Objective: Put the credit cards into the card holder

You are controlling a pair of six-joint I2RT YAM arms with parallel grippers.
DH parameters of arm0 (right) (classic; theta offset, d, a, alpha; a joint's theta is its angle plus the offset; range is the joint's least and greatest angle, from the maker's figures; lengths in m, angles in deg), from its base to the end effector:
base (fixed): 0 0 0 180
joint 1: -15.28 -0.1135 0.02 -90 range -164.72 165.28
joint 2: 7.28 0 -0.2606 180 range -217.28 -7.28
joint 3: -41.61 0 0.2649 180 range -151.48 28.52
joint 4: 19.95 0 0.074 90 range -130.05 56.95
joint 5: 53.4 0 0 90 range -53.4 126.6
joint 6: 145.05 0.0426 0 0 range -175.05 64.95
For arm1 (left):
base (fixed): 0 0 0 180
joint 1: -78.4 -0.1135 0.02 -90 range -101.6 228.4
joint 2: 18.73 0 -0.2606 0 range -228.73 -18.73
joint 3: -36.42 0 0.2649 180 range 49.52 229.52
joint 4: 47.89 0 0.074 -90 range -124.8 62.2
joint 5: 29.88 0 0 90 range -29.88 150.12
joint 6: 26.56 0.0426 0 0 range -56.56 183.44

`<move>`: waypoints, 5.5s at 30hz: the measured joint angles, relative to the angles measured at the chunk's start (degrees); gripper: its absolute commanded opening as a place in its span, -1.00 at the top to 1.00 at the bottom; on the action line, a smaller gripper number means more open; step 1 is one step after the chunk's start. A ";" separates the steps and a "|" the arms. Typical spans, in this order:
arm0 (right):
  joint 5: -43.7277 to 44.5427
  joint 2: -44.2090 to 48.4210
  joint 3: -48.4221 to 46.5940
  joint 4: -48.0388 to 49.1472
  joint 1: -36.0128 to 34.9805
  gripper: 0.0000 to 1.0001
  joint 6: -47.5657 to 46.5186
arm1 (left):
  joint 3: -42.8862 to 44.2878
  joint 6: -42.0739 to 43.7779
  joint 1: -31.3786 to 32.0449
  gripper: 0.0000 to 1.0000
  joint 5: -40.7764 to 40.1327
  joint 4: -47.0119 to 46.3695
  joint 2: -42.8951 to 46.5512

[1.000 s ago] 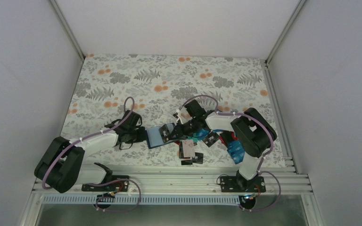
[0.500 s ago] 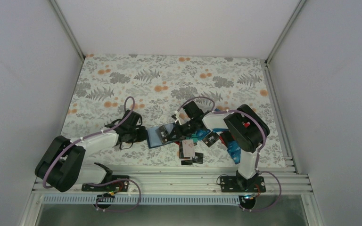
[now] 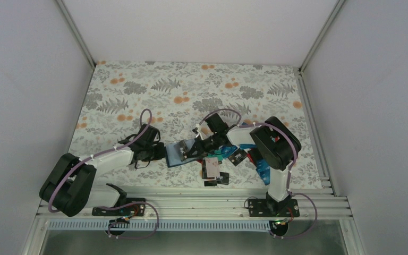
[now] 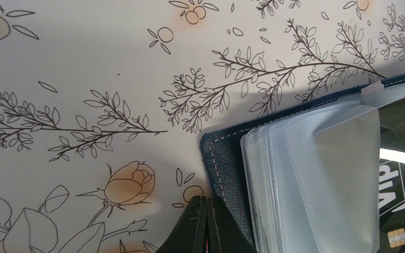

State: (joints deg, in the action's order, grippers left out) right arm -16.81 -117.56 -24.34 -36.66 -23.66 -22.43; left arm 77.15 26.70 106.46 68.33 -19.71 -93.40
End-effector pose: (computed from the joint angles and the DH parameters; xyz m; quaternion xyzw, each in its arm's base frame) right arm 0.2491 0.2453 0.0859 0.1599 -0.8574 -0.4836 0.0732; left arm 0.1959 -0.1113 0.1142 -0.0561 0.9666 -0.1874 0.1657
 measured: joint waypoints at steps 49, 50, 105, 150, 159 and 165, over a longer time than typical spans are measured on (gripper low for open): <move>8.44 2.03 5.53 13.97 -5.03 0.91 24.17 | -0.11 -0.15 -0.20 0.95 0.59 -0.48 -0.22; 8.57 2.01 5.33 13.86 -5.22 0.88 24.30 | -0.11 -0.15 -0.20 0.95 0.59 -0.48 -0.22; 25.81 1.14 -15.76 -24.26 -6.43 -0.61 -3.61 | -0.11 -4.22 8.26 0.95 1.42 3.32 1.33; 28.68 5.09 -21.03 -29.70 -10.38 -0.62 -2.67 | 5.88 -1.66 8.70 0.95 -6.32 11.19 5.62; 41.53 19.93 -11.76 -37.44 -10.12 -0.65 1.38 | 10.36 0.33 11.63 0.95 -6.01 12.26 8.66; 46.51 20.22 -5.05 -42.75 -10.64 -0.72 5.60 | 10.51 1.46 12.00 0.95 -5.46 10.54 8.13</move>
State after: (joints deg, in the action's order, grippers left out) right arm 29.70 -97.34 -29.39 -79.42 -34.31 -16.83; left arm 87.67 28.17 118.46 62.86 -9.17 -85.27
